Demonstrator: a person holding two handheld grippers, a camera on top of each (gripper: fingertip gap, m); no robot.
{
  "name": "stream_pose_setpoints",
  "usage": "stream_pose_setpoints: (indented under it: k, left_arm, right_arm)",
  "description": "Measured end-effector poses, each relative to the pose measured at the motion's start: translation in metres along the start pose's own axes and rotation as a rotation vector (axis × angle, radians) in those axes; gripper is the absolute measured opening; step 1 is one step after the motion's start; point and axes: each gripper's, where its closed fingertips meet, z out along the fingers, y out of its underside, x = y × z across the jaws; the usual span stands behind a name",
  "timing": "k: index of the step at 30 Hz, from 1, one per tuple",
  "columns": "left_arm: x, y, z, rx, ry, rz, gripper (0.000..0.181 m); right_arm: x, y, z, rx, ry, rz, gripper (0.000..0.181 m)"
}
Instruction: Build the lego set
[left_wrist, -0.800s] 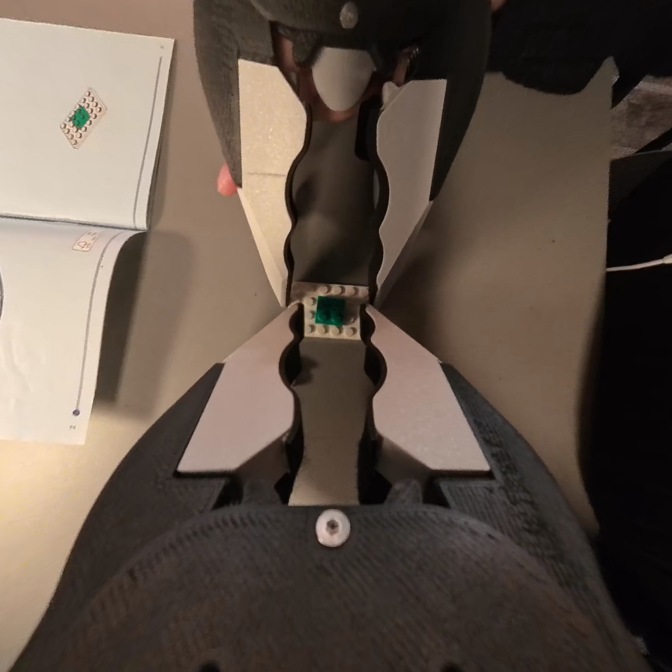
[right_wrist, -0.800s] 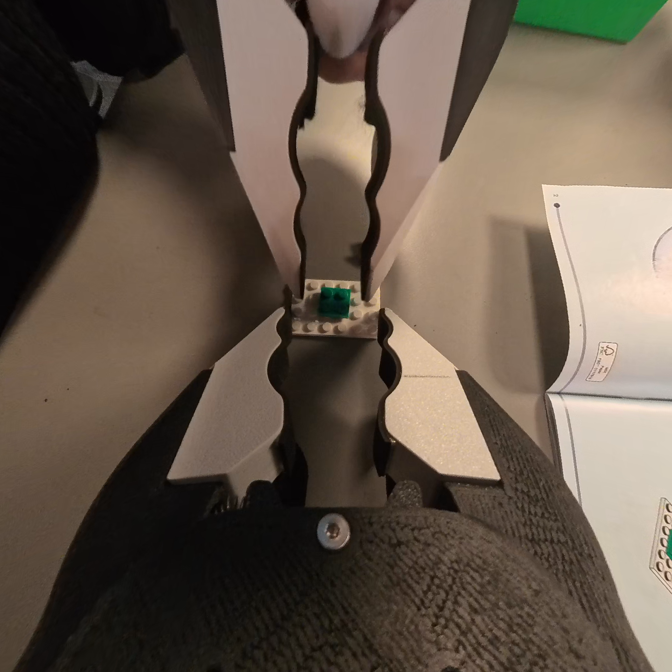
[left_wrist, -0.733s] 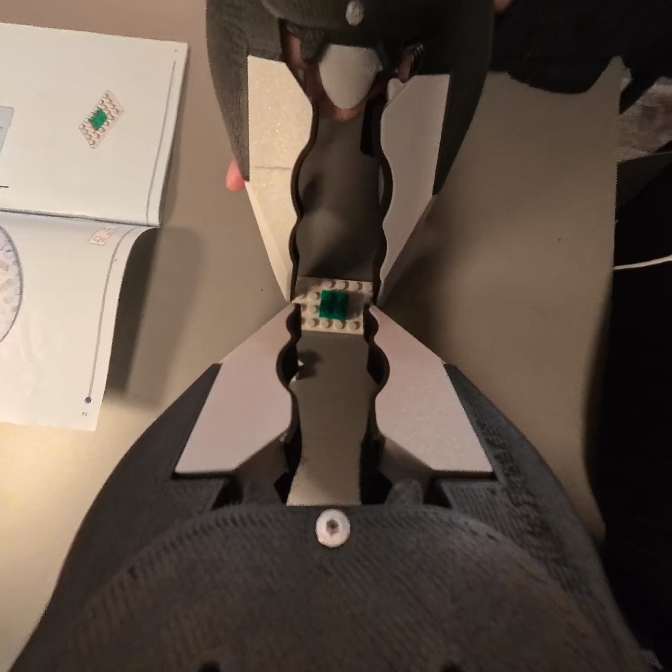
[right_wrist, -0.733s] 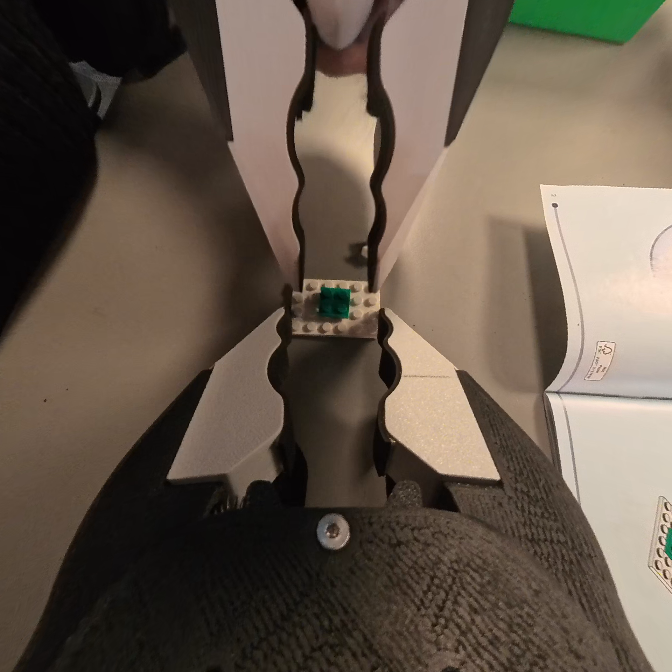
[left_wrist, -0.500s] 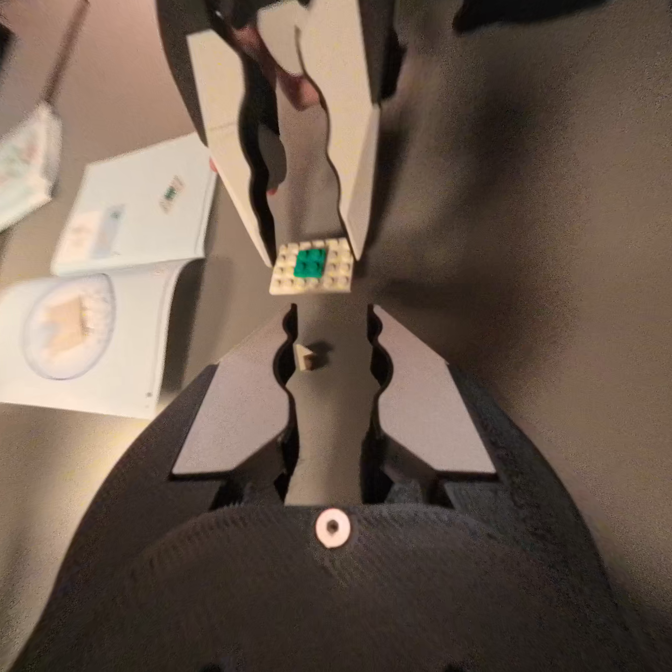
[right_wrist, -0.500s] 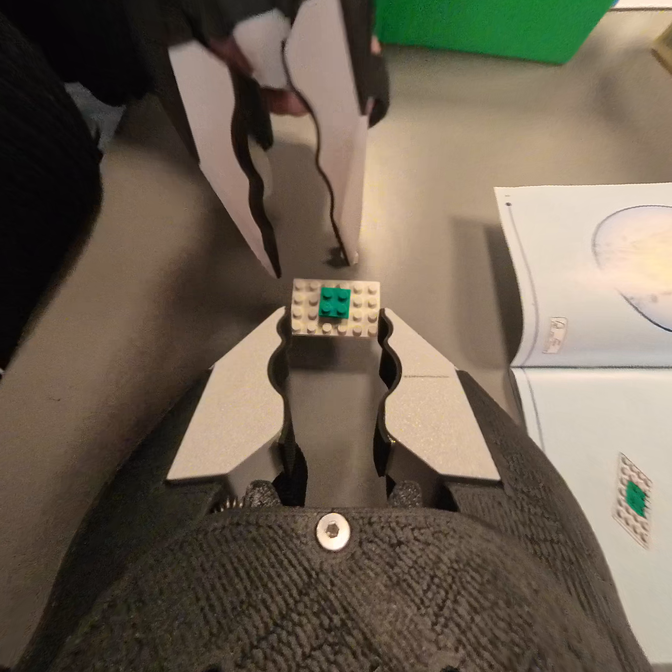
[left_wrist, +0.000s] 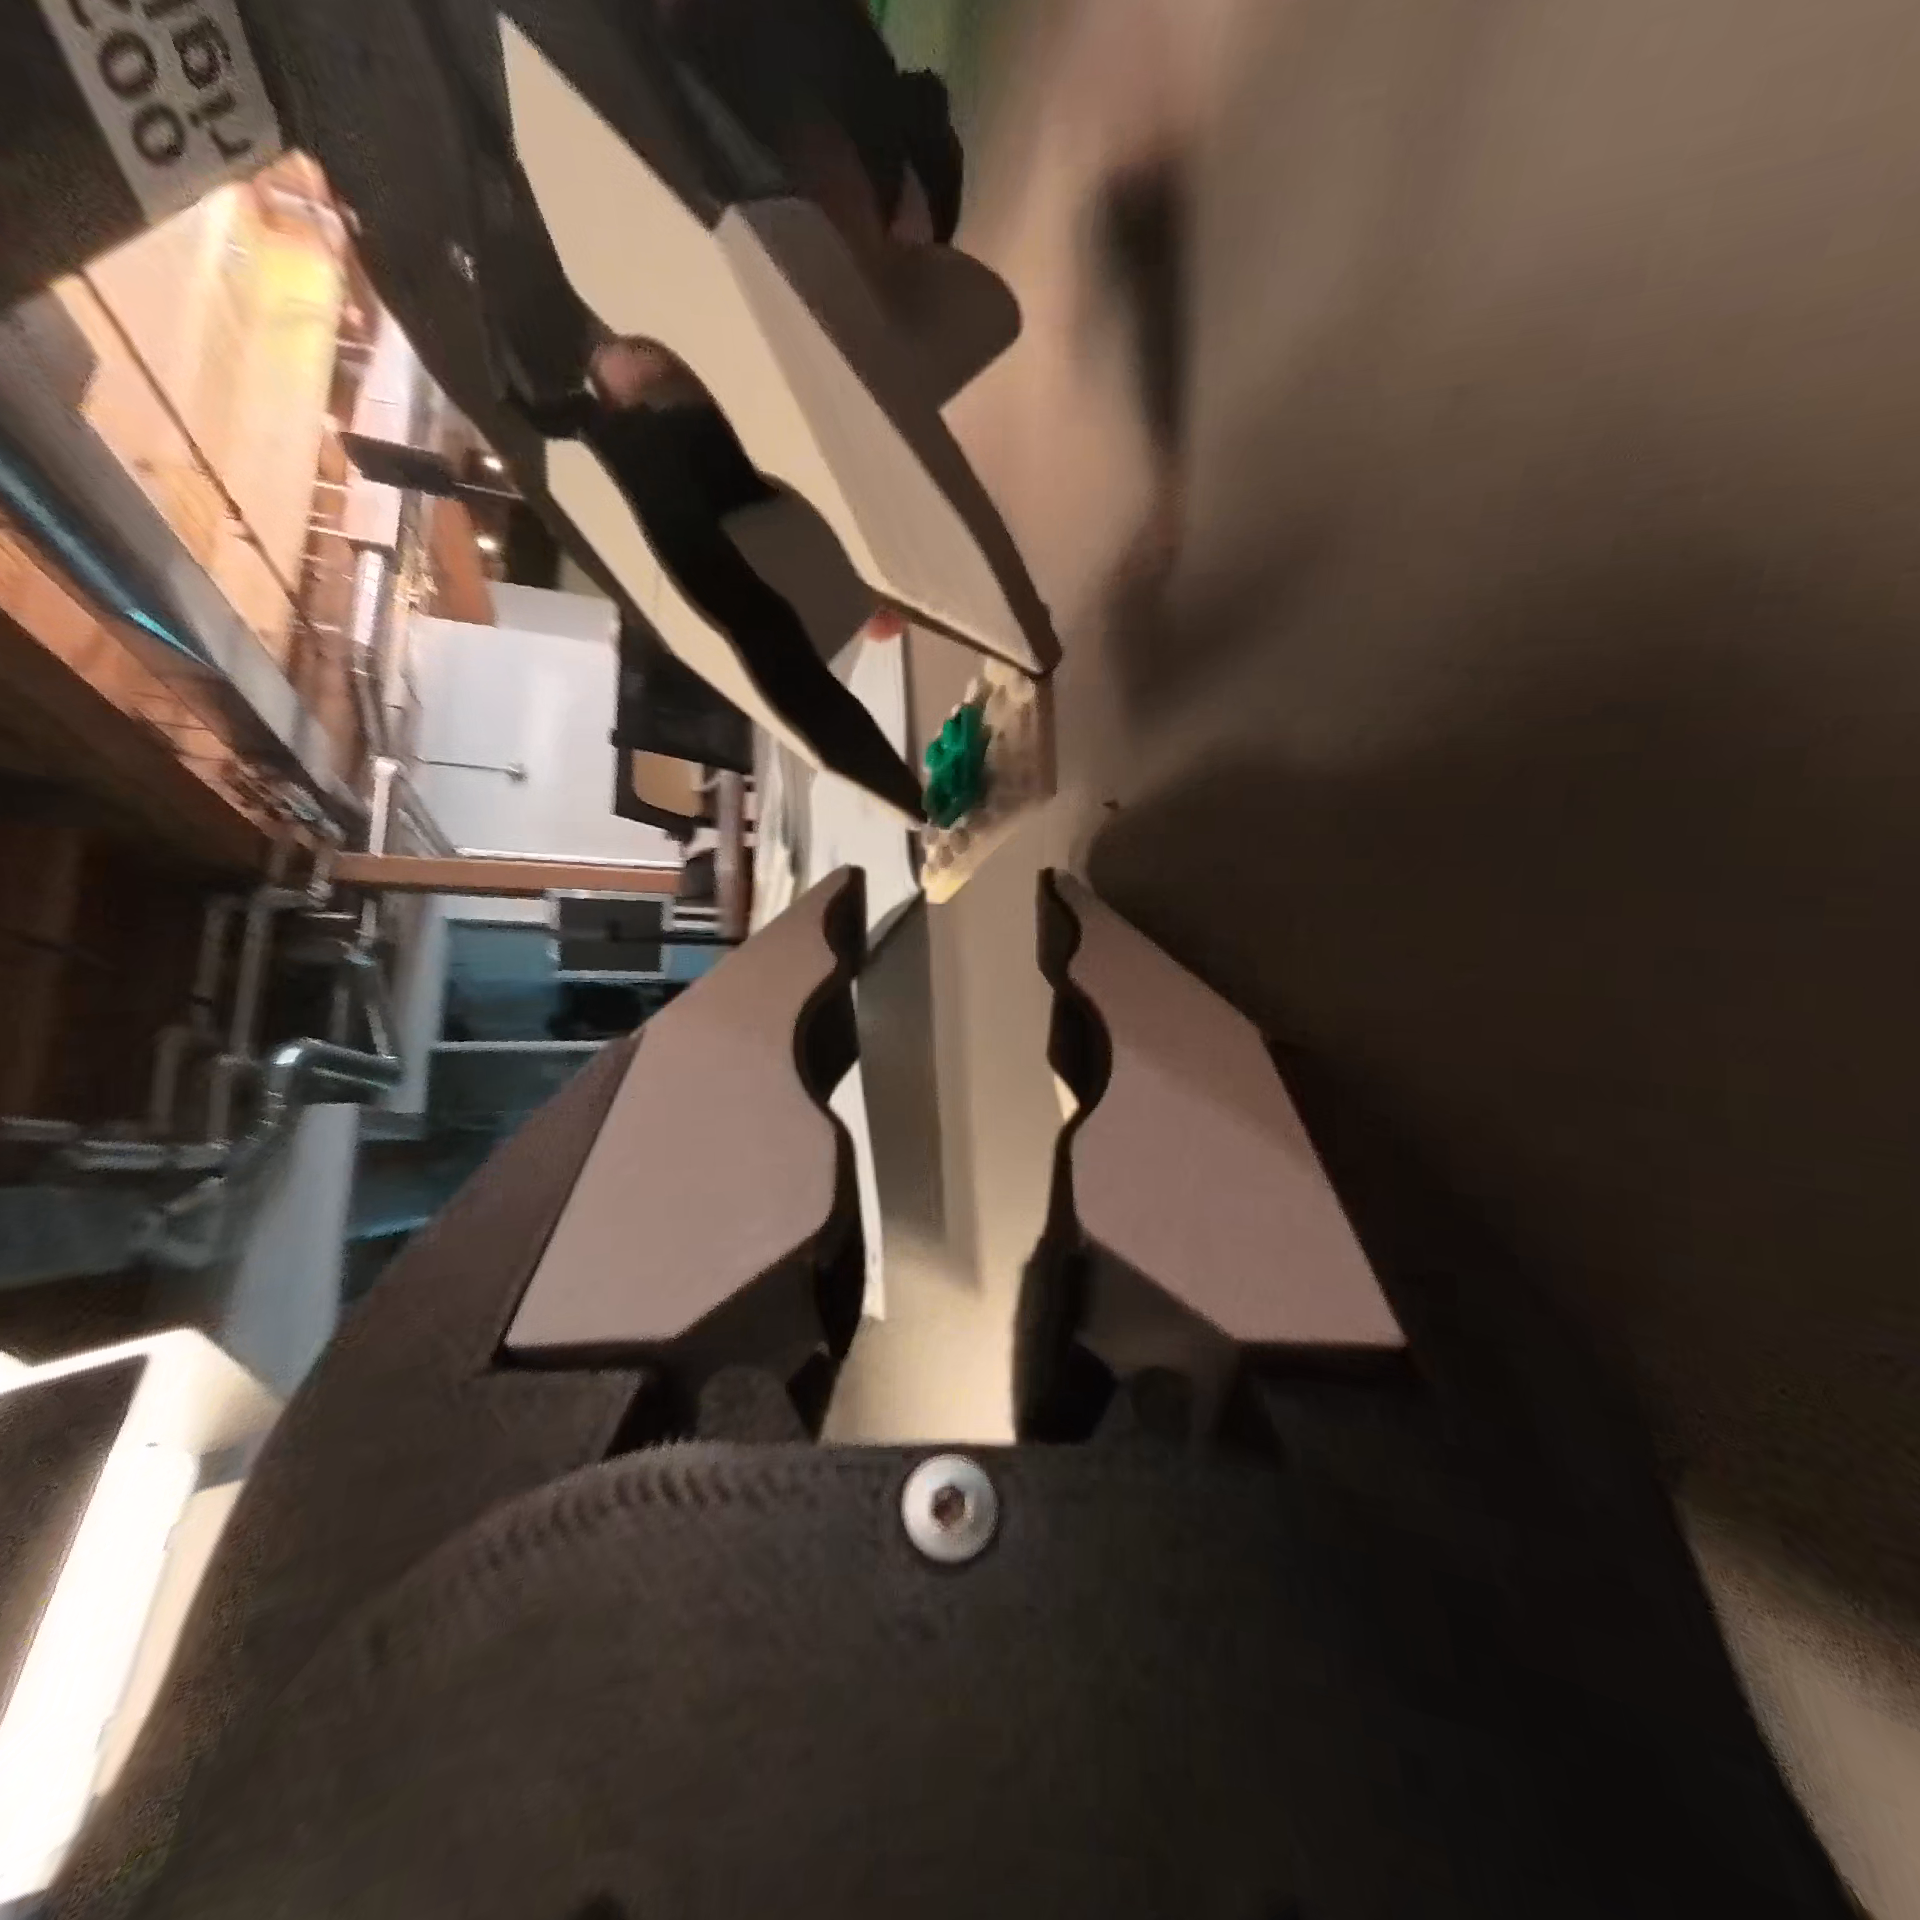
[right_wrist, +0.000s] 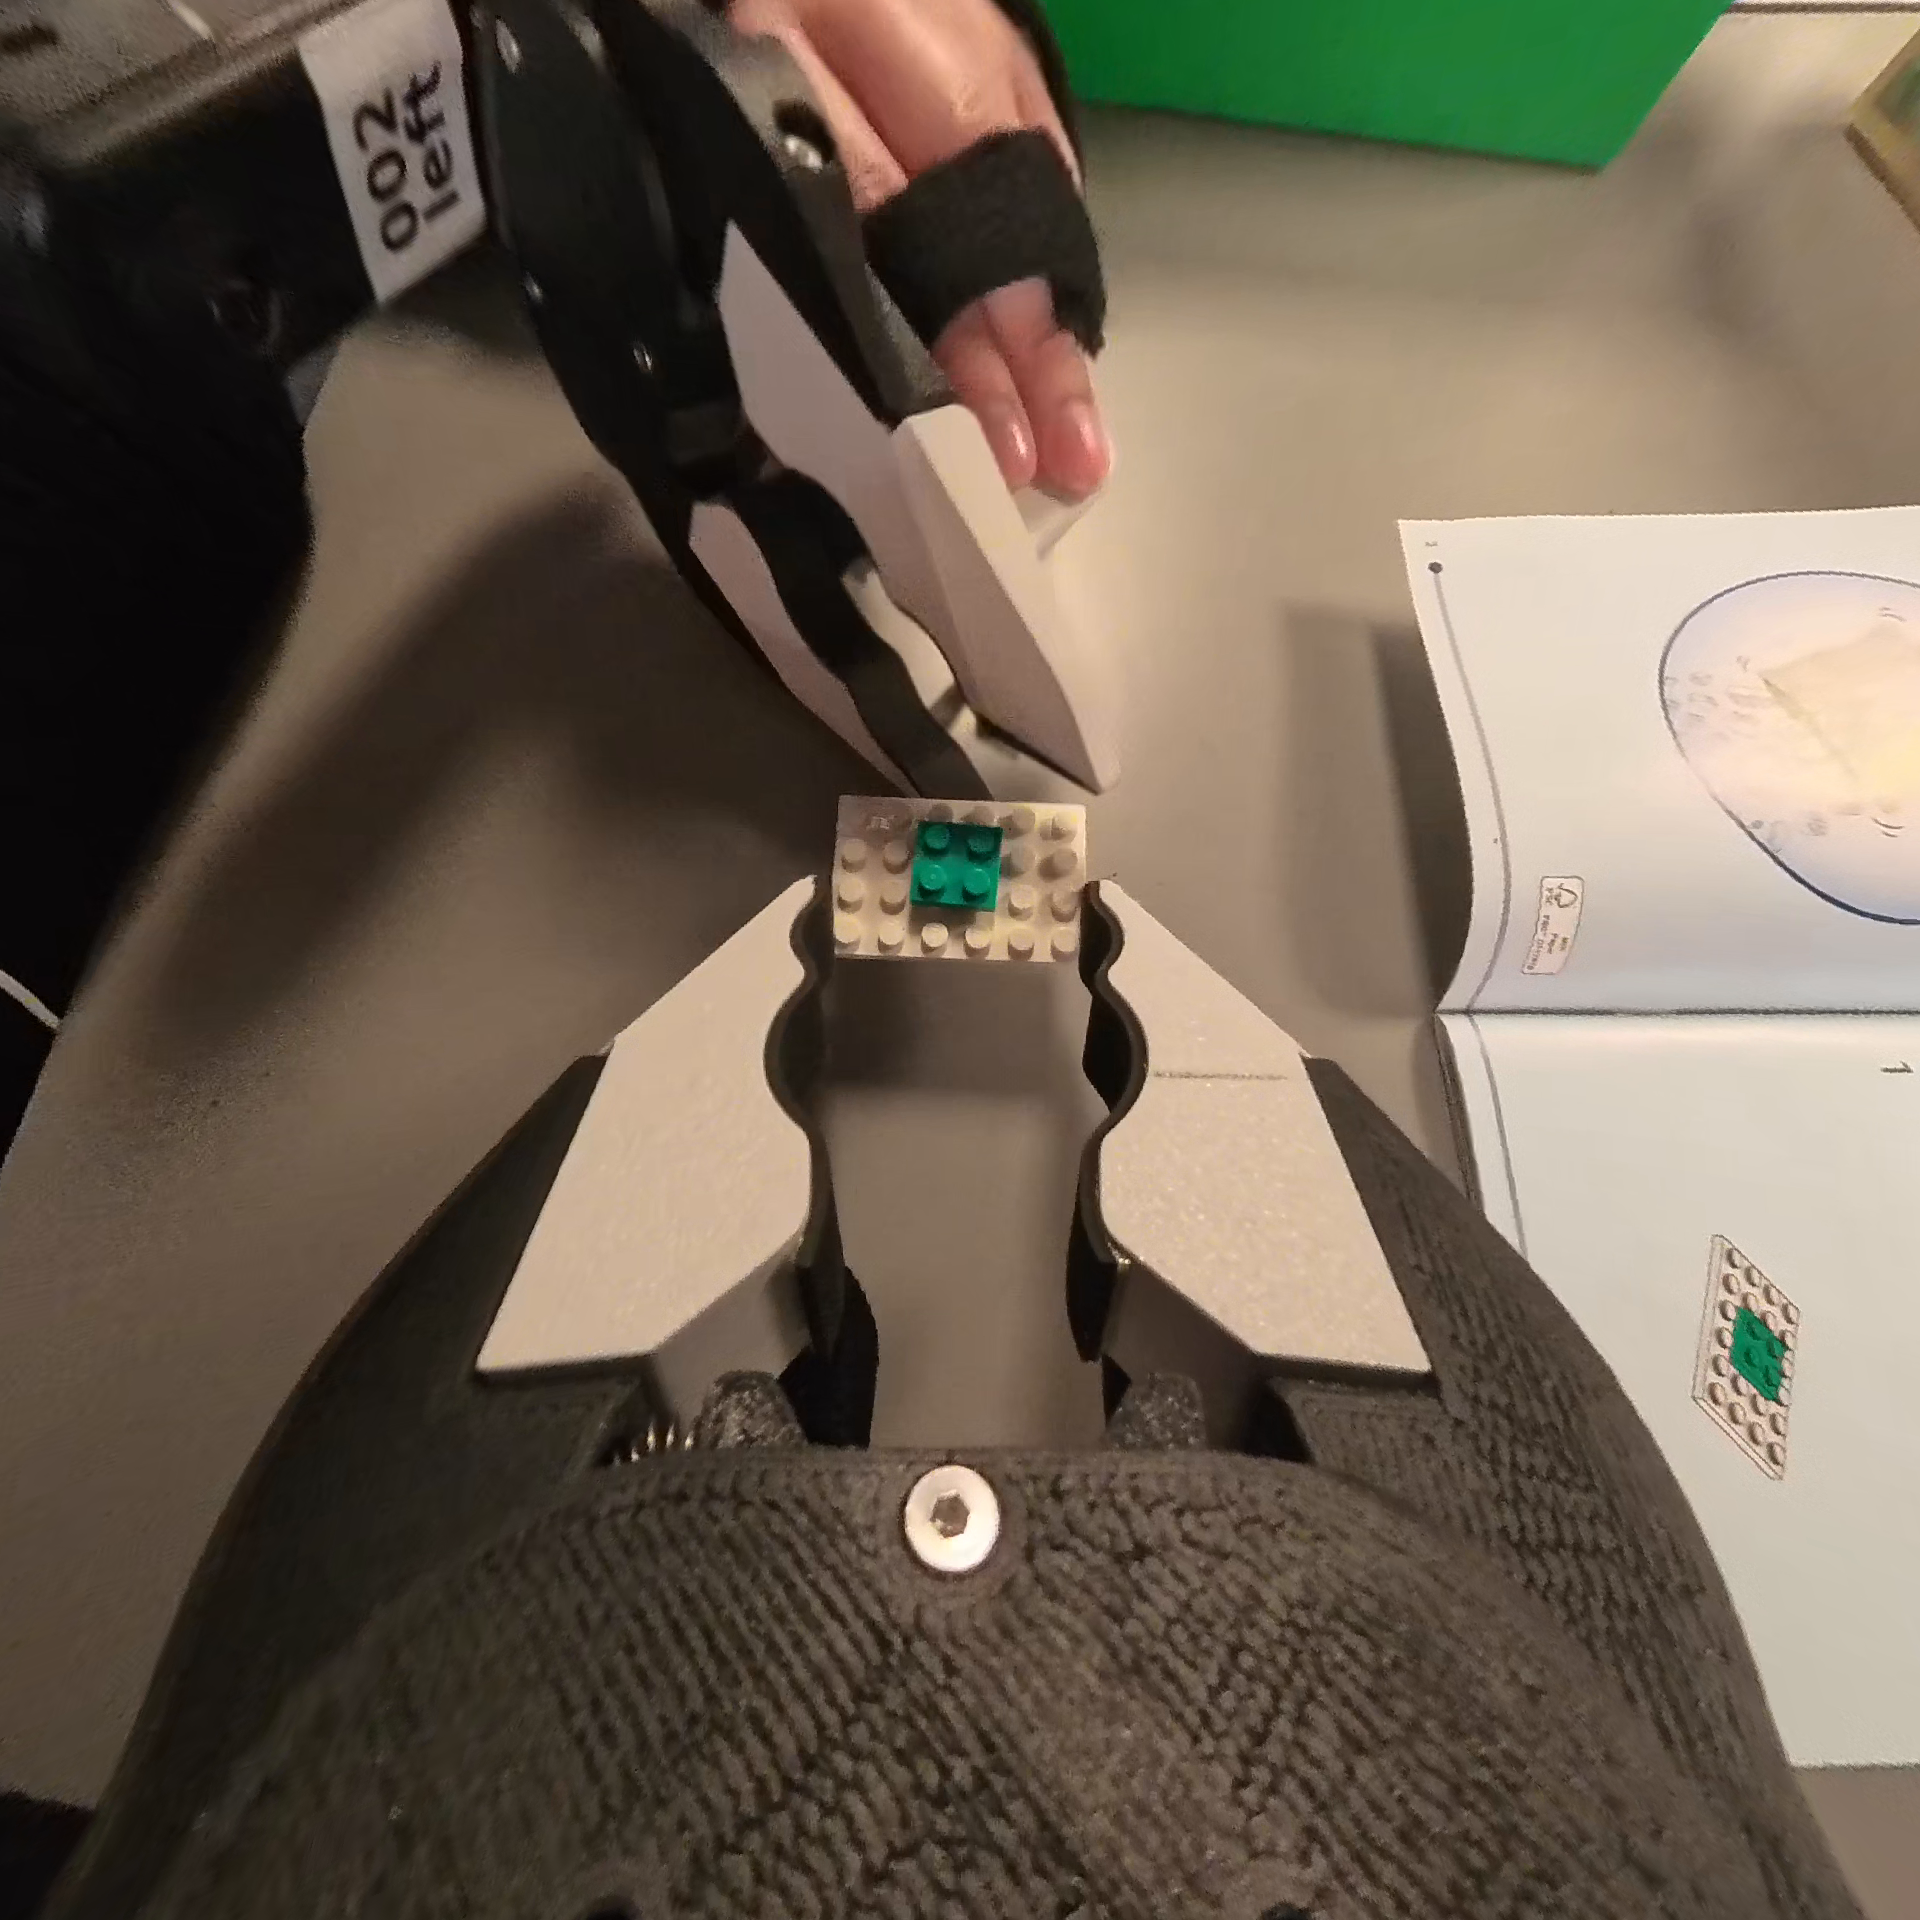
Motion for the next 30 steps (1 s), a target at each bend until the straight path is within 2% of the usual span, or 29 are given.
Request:
stream_pose_setpoints:
  k: [9,14,18,21,23,27,30]
  left_arm:
    - [-0.004,-0.005,0.002,0.026,-0.082,0.036,0.009]
    - [-0.004,-0.004,0.003,-0.014,-0.094,0.091,0.005]
    - [-0.011,0.001,0.001,-0.027,-0.143,0.075,0.004]
    - [-0.023,0.002,-0.002,-0.028,-0.193,0.023,0.004]
    - [-0.027,0.005,-0.003,-0.035,-0.214,0.014,0.004]
    - [-0.029,0.007,-0.005,-0.037,-0.222,0.036,0.004]
    - [-0.028,0.009,-0.004,-0.050,-0.223,0.062,0.004]
  right_arm:
    - [-0.002,-0.002,-0.002,0.011,-0.011,0.007,0.046]
    - [-0.002,-0.001,-0.001,0.013,-0.011,0.015,0.046]
    - [0.001,-0.014,-0.007,0.095,0.030,-0.036,0.041]
    - [0.010,-0.012,-0.008,0.070,0.127,-0.133,0.065]
    - [0.012,-0.015,-0.008,0.076,0.182,-0.225,0.070]
    - [0.016,-0.028,-0.012,0.127,0.340,-0.448,0.071]
    - [0.021,-0.031,-0.013,0.086,0.468,-0.615,0.063]
